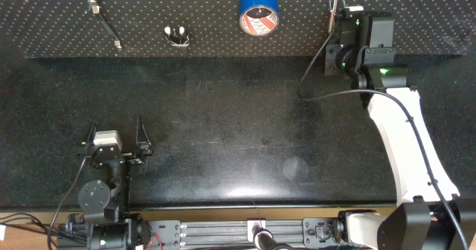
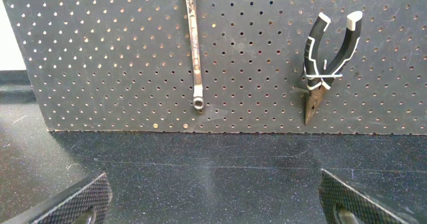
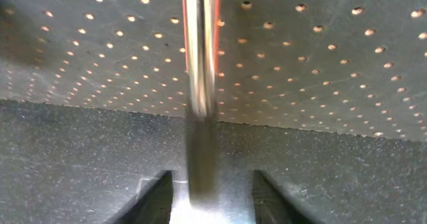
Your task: Place Tools Onto Pegboard
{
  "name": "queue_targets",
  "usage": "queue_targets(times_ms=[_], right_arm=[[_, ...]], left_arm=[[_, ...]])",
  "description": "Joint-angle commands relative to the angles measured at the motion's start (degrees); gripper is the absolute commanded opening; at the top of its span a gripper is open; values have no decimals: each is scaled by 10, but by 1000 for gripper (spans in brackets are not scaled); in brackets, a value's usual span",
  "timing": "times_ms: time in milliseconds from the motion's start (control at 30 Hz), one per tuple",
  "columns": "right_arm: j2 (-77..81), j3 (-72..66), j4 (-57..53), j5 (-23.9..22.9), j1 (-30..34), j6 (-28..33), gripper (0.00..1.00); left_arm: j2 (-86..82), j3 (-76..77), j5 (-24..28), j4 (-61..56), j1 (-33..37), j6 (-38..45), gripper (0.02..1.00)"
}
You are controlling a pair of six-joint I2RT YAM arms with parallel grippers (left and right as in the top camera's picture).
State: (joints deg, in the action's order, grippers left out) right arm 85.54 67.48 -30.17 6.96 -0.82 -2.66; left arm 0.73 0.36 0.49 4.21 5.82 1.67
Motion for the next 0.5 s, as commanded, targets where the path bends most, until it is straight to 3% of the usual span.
queue_targets(times_ms=[33, 133, 200, 500], right_arm=[[3, 11, 1, -6, -1, -5, 667], [2, 11, 3, -6, -1, -5, 904], [-2, 11, 3, -6, -1, -5, 998], [-60, 11, 22, 1, -1, -1, 996]], left_arm=[[-5, 0, 6, 5, 2, -1, 996], [-5, 0, 6, 5, 2, -1, 996], [-5, 0, 6, 5, 2, -1, 996], [-5, 0, 6, 5, 2, -1, 993]])
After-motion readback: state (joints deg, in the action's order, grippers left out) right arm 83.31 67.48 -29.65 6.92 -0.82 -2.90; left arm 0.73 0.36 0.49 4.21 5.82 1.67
